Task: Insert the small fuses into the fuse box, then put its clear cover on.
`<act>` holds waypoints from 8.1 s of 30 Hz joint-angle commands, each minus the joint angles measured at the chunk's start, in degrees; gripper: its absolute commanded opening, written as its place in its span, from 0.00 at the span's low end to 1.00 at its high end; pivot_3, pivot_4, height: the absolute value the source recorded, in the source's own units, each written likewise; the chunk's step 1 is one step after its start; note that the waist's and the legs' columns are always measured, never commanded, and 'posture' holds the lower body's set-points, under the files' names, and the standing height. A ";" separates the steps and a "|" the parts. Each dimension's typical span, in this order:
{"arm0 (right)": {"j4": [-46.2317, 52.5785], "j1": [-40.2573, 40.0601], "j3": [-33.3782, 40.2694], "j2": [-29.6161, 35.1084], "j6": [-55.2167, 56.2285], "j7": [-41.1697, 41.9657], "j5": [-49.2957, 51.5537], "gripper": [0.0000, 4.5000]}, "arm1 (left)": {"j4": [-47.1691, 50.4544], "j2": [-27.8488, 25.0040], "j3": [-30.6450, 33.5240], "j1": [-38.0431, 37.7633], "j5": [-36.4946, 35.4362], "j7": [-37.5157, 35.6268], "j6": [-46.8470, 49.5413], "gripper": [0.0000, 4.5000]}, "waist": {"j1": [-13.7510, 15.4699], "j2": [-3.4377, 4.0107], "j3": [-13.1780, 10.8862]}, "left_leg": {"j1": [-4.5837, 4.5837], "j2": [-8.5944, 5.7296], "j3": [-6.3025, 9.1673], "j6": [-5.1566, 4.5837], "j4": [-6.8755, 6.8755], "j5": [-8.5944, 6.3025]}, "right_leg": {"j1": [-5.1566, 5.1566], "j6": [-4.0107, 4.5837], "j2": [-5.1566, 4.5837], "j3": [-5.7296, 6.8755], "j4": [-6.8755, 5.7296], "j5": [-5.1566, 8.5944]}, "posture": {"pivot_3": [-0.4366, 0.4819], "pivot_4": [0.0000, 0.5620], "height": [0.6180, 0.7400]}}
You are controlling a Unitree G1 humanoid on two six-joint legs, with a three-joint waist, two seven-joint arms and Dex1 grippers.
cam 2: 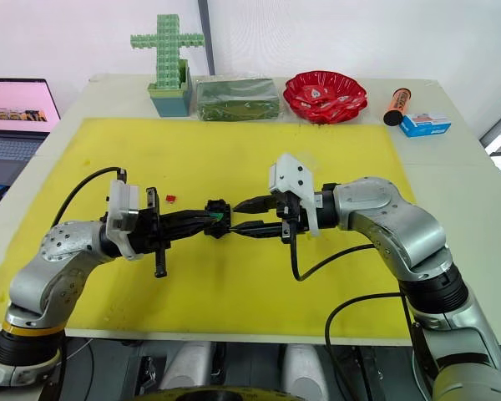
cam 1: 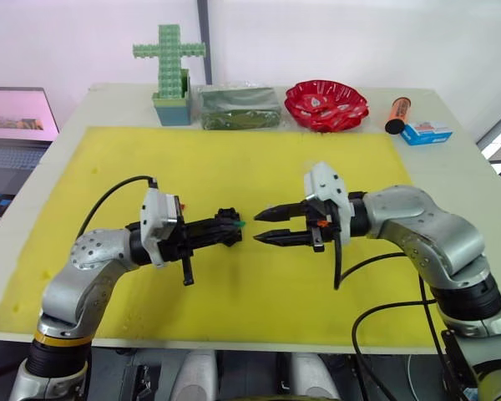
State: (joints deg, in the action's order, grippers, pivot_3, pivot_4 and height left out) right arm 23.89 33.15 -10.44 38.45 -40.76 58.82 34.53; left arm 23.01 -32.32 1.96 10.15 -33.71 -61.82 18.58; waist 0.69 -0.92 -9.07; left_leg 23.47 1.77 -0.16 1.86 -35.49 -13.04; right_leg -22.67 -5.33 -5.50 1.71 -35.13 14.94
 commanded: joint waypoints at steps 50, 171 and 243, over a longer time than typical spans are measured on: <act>2.56 -1.27 -1.77 -2.25 2.93 0.18 -1.89 0.33 | -1.12 -0.64 -3.38 0.62 1.67 -2.29 -7.75 0.00 | 0.02 0.00 0.00 | 0.00 0.05 0.17 0.00 -0.13 0.00 | 0.09 -0.04 0.17 0.01 -0.08 -0.02 | 0.48 0.27 1.00; -9.10 19.39 -23.08 -10.42 -12.74 -4.27 -26.66 0.00 | -12.45 14.67 -5.02 -16.50 18.22 23.37 -25.98 0.99 | -0.13 0.04 0.03 | -0.02 0.09 0.21 -0.03 -0.17 -0.02 | 0.01 0.00 0.19 0.04 -0.29 -0.01 | 0.48 0.27 1.00; -11.36 19.08 -22.76 -11.30 -12.94 -4.94 -27.00 0.00 | -10.96 14.60 -5.32 -18.05 18.51 23.87 -24.89 0.99 | -0.31 0.05 0.03 | -0.02 0.10 0.21 -0.03 -0.12 -0.02 | -0.01 0.02 0.18 0.05 -0.25 0.00 | 0.48 0.27 1.00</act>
State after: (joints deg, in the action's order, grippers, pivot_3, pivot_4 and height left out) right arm 11.71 51.95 -33.40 26.65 -54.20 53.71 7.78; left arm 10.96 -17.74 -2.74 -7.19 -15.47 -38.22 -5.73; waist 0.38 -0.87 -9.04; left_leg 23.45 1.87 0.05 1.83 -35.60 -13.06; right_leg -22.68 -5.31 -5.32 1.76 -35.37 14.94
